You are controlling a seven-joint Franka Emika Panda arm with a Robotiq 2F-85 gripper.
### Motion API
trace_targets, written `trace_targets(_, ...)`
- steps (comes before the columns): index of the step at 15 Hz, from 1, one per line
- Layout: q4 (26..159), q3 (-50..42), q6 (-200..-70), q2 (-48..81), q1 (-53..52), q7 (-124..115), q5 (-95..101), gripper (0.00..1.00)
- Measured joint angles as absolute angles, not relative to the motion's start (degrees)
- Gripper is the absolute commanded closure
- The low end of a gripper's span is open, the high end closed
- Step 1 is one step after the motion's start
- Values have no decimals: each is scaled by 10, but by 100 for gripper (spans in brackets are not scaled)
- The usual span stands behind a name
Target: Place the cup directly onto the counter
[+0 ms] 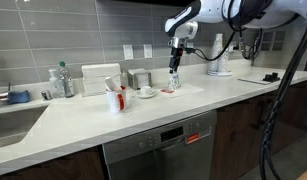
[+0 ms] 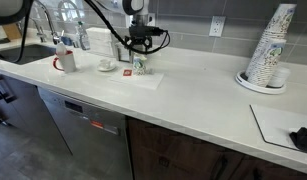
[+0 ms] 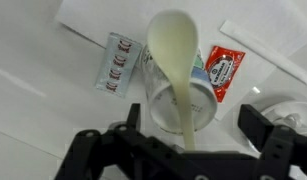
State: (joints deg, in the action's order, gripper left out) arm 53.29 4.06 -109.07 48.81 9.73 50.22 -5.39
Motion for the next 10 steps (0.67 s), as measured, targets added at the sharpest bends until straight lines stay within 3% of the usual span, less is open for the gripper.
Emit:
trace_targets(5, 523, 38, -1090, 499, 97, 511, -51, 0)
trace_targets(6, 522, 38, -1090, 500, 97, 512, -50, 6)
trace_targets(8, 519, 38, -1090, 502, 97, 513, -49, 34)
trace_targets(10, 515, 38, -1090, 503, 97, 514, -47, 51)
